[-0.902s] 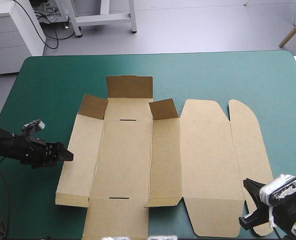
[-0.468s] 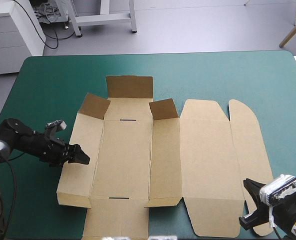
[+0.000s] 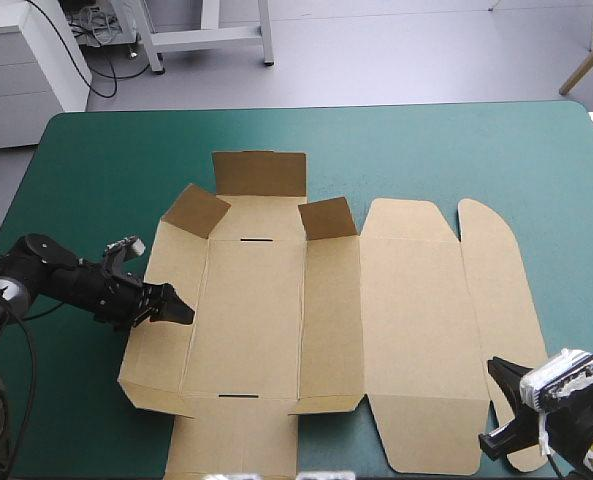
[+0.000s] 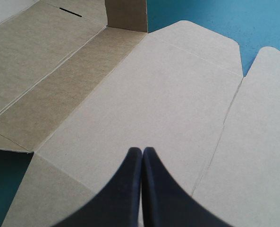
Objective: Fold the box
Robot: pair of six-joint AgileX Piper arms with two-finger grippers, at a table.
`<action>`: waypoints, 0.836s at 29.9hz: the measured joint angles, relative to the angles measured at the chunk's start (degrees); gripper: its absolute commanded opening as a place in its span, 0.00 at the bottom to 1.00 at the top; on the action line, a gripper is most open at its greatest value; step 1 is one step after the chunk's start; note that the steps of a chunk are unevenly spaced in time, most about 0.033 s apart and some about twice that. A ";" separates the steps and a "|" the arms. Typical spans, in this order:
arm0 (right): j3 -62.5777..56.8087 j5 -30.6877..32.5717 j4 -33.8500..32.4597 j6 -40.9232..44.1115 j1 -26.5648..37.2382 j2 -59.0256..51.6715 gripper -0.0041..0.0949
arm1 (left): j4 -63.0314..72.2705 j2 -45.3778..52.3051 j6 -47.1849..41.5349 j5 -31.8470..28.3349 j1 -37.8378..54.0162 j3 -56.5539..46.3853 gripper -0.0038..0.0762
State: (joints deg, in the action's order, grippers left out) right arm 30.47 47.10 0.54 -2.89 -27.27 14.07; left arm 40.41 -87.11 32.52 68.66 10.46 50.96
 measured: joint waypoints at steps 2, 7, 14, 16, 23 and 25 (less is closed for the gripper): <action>0.00 0.00 0.00 -0.05 0.00 0.00 0.02 | 0.07 0.00 -0.07 0.00 0.00 0.00 0.65; 0.00 0.00 0.00 -0.05 0.00 0.00 0.02 | 0.19 -0.07 -0.29 0.00 0.00 0.00 0.49; 0.00 0.00 0.00 -0.05 0.00 0.00 0.02 | 0.14 -0.19 -0.46 -0.37 -1.75 0.00 0.20; 0.00 0.00 0.00 -0.05 0.00 0.00 0.02 | -0.20 -0.19 -0.46 -0.45 -2.71 0.00 0.03; 0.00 0.00 0.00 -0.30 0.00 0.00 0.02 | -1.95 -0.19 -1.53 -0.32 -4.46 0.07 0.04; 0.00 0.00 0.00 -0.42 0.00 0.00 0.02 | -2.24 -0.24 -1.99 -0.26 -4.52 0.82 0.04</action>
State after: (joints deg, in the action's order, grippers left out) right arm 30.47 47.10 0.54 -3.31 -27.27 14.07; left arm 38.17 -87.36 30.54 68.41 5.95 51.78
